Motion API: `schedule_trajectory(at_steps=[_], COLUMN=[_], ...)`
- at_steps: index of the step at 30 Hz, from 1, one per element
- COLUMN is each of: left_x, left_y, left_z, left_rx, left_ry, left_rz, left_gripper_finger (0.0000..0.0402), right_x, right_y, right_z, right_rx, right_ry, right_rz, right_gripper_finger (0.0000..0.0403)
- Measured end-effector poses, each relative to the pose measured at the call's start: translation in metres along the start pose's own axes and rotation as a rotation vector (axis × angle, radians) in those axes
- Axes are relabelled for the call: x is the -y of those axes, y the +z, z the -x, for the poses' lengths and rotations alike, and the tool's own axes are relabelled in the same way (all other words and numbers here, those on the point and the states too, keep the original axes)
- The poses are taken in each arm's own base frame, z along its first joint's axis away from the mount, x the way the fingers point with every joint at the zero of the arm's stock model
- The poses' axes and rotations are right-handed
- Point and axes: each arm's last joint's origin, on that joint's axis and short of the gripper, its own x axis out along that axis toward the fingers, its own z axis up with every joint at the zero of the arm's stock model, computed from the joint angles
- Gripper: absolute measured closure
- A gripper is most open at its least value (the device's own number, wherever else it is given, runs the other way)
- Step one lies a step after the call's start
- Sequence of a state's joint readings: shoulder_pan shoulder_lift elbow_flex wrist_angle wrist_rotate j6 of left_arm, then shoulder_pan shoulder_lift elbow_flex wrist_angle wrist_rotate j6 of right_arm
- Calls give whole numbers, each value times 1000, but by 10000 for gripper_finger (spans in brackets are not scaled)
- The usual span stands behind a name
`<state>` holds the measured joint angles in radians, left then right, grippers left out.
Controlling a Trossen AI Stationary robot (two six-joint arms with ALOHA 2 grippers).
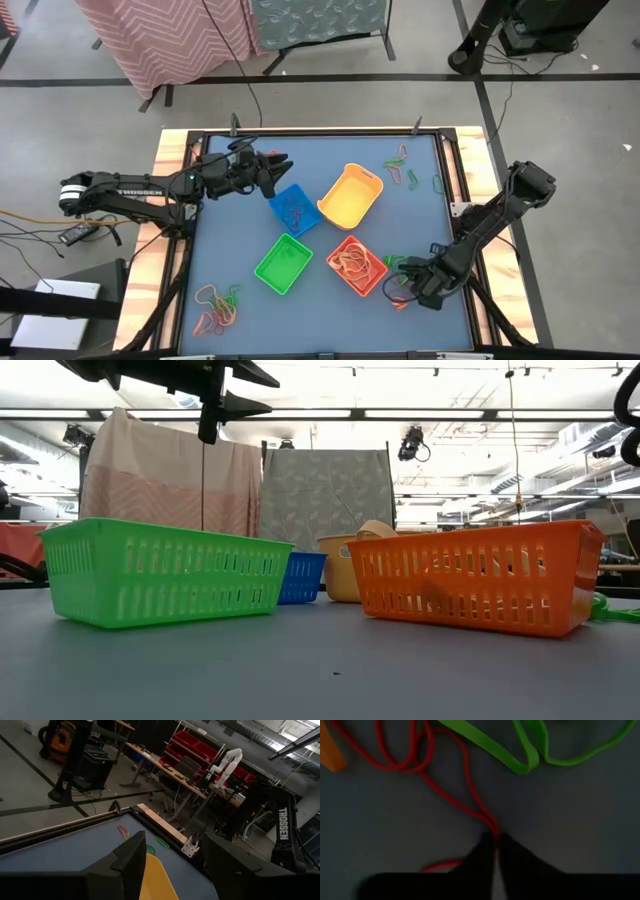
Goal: Sort rubber bands into baskets
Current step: Put the red rubber band into the blue bin
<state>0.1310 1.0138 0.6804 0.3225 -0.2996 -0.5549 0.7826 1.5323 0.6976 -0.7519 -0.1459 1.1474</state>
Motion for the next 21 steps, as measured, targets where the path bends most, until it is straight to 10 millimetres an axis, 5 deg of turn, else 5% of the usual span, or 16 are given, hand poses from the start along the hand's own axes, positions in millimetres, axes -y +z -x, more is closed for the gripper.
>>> schedule_trajectory(at_steps=[6, 13, 21], left_x=[0, 0, 0], left_y=[0, 0, 0], left_z=[0, 0, 0], left_rx=[0, 1, 2], left_ry=[0, -1, -1], left_rz=[0, 7, 27], left_gripper_finger=[204, 204, 204], right_x=[2, 19, 39], right_y=[-4, -23, -9], right_z=[15, 72, 136], right_rx=[24, 60, 453], right_ry=[100, 336, 523], right_rz=[23, 6, -133], right_gripper_finger=[396, 400, 401])
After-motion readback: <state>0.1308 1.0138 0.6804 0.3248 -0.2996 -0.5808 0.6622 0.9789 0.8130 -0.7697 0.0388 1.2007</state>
